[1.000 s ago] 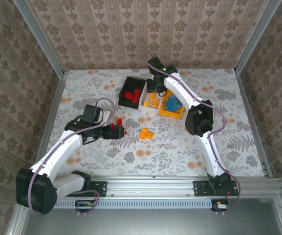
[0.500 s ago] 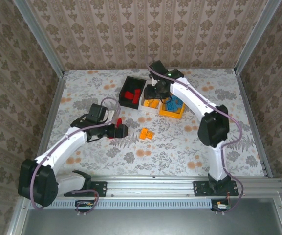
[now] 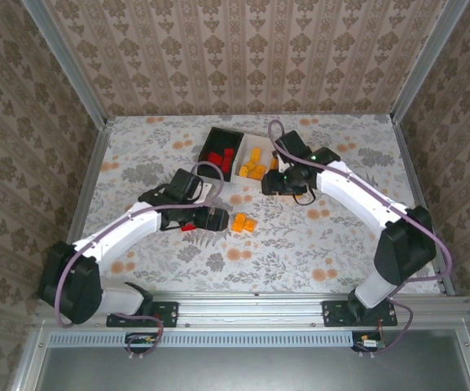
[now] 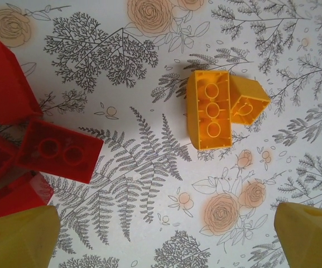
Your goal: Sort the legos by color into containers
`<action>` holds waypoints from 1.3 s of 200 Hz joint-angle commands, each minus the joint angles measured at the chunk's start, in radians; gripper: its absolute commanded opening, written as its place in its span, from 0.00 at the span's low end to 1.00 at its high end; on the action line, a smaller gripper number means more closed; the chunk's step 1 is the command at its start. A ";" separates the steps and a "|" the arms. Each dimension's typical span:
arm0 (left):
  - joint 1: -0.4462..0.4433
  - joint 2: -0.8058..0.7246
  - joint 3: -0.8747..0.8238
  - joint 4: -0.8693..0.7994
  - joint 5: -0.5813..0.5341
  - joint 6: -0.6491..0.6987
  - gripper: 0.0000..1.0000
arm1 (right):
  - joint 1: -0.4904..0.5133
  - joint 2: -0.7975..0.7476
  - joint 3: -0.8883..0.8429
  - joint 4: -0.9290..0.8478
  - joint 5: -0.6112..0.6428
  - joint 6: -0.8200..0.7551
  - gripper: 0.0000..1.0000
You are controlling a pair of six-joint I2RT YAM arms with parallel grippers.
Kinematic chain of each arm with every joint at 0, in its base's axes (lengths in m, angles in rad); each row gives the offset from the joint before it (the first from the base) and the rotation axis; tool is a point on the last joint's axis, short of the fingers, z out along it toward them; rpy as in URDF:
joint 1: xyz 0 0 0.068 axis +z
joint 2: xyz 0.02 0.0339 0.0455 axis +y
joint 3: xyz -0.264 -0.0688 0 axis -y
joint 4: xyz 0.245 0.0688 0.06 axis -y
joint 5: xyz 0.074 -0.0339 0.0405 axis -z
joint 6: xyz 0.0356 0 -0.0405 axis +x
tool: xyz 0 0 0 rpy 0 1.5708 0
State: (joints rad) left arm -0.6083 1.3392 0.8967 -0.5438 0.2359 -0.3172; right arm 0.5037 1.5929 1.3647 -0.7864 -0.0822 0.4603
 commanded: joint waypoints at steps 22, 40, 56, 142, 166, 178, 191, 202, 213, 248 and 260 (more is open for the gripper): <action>-0.054 0.082 0.089 -0.039 -0.074 0.039 0.98 | -0.002 -0.126 -0.169 0.083 0.014 0.054 0.56; -0.061 0.127 0.105 -0.044 -0.080 0.033 0.96 | -0.002 -0.133 -0.218 0.110 -0.015 0.069 0.56; -0.073 0.160 0.121 -0.049 -0.098 0.027 0.94 | -0.001 -0.140 -0.261 0.140 -0.036 0.081 0.56; -0.190 0.343 0.235 -0.053 -0.143 0.016 0.91 | -0.005 -0.142 -0.374 0.221 -0.079 0.088 0.56; -0.206 0.372 0.237 -0.045 -0.150 0.012 0.91 | -0.005 -0.112 -0.371 0.213 -0.095 0.074 0.57; -0.212 0.390 0.243 -0.042 -0.151 0.012 0.90 | -0.006 -0.104 -0.372 0.211 -0.096 0.069 0.57; -0.215 0.407 0.254 -0.049 -0.153 0.015 0.90 | -0.008 -0.097 -0.370 0.210 -0.100 0.068 0.57; -0.219 0.416 0.257 -0.048 -0.156 0.017 0.90 | -0.007 -0.095 -0.367 0.208 -0.105 0.067 0.57; -0.218 0.424 0.261 -0.045 -0.155 0.020 0.90 | -0.008 -0.097 -0.365 0.205 -0.104 0.067 0.57; -0.219 0.456 0.280 -0.056 -0.156 0.036 0.90 | -0.015 -0.106 -0.367 0.199 -0.095 0.065 0.58; -0.220 0.457 0.283 -0.057 -0.162 0.042 0.90 | -0.017 -0.105 -0.366 0.198 -0.094 0.065 0.59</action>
State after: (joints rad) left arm -0.8196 1.7863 1.1522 -0.5755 0.0959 -0.3019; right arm 0.4965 1.4899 1.0012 -0.5785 -0.1661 0.5301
